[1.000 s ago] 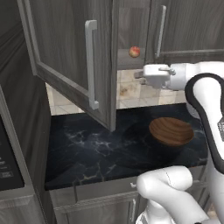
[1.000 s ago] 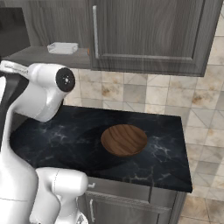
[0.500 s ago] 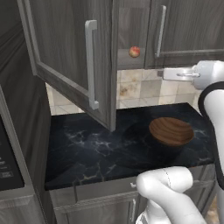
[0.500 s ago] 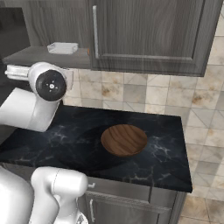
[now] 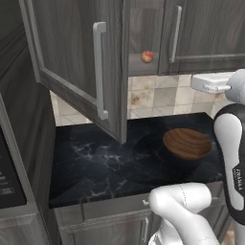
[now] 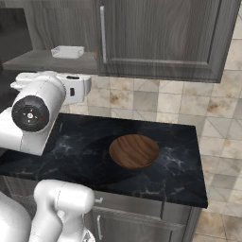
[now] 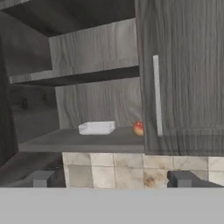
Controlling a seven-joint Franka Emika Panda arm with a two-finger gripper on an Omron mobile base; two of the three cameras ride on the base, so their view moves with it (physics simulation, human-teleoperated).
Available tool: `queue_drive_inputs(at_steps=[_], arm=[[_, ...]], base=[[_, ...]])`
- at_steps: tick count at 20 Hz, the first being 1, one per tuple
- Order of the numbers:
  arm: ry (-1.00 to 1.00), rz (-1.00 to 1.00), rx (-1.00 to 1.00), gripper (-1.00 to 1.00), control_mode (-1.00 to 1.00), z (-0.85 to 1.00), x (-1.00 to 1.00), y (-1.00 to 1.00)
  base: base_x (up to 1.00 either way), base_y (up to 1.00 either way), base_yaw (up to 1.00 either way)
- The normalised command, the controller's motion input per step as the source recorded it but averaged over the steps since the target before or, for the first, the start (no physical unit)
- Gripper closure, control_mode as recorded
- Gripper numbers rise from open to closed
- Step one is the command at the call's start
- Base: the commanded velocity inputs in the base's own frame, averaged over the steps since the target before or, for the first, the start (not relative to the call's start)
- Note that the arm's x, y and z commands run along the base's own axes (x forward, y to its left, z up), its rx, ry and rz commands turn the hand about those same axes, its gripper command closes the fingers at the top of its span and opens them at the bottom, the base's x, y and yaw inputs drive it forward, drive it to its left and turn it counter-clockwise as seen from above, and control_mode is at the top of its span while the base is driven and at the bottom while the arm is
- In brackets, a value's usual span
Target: Open the cabinet. Pick the peach and banana from the cabinet and place them into the bowl. Then close the cabinet.
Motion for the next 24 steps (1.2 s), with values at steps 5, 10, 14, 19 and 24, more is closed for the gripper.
queue_drive_inputs(at_steps=[5,10,14,19,24], arm=[[-0.23,-0.06,0.00,-1.00,-1.00,0.04,0.03,-0.03],[-0.19,0.00,0.00,-1.00,-1.00,0.11,0.01,0.00],[-0.05,0.00,0.00,-1.00,-1.00,0.21,0.06,0.00],[-0.02,0.00,0.01,-1.00,-1.00,0.31,0.03,-0.27],[0.00,0.00,0.00,-1.00,-1.00,0.08,0.40,-0.34]], base=[[0.00,0.00,0.00],[0.00,0.00,0.00],[0.00,0.00,0.00],[0.00,0.00,0.00],[0.00,0.00,0.00]])
